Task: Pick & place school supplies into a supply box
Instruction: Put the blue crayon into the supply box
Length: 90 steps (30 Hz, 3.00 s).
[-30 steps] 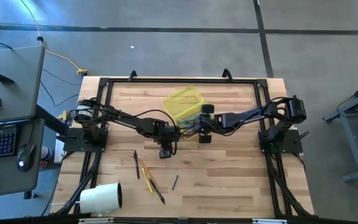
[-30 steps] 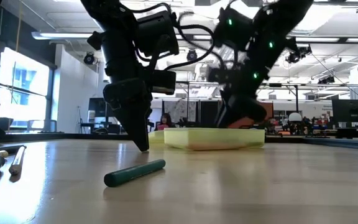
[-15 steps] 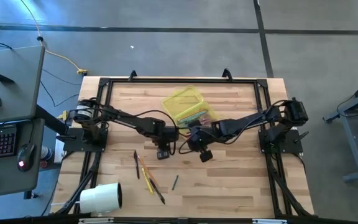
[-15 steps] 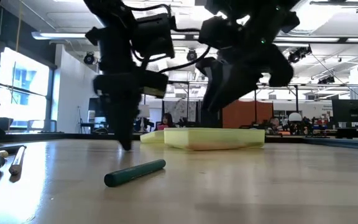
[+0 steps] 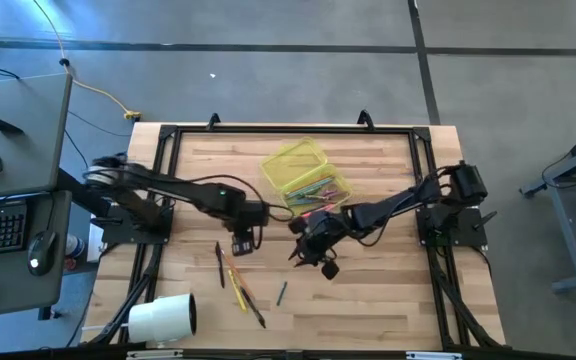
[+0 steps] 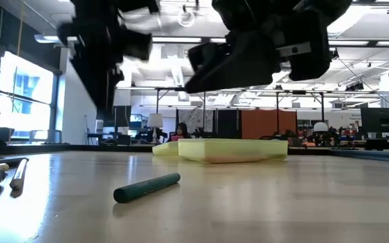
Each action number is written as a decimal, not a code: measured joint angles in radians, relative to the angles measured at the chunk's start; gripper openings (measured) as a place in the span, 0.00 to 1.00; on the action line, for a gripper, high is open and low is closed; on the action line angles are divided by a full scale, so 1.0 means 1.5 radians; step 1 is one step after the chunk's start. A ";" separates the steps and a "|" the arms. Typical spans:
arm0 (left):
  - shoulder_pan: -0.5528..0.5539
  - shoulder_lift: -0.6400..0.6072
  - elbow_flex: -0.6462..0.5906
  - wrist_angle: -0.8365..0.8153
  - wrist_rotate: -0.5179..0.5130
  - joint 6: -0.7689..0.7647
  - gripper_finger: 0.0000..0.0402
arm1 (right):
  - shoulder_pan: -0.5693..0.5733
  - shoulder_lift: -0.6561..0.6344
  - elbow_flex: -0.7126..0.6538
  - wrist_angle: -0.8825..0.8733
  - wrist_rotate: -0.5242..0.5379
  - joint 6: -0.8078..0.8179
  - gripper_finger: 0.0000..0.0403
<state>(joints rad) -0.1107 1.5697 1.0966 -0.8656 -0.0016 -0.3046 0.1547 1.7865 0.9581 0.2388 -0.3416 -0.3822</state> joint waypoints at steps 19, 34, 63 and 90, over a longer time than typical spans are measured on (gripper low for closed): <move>-0.058 -0.244 0.004 0.020 -0.120 0.007 0.53 | 0.033 0.233 0.109 0.197 -0.141 -0.007 0.42; -0.058 -0.237 0.002 0.000 -0.061 0.008 0.53 | 0.052 0.345 0.160 0.197 -0.138 -0.006 0.38; -0.058 -0.237 0.002 -0.003 -0.065 0.008 0.53 | 0.033 0.284 0.156 0.189 -0.166 -0.048 0.28; -0.057 -0.237 0.002 -0.003 -0.110 0.008 0.53 | 0.042 0.284 0.157 0.118 -0.155 -0.121 0.28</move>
<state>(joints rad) -0.1967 1.2137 1.0996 -0.8703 -0.1669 -0.2928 0.2184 2.2131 1.1931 0.4164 -0.5747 -0.5639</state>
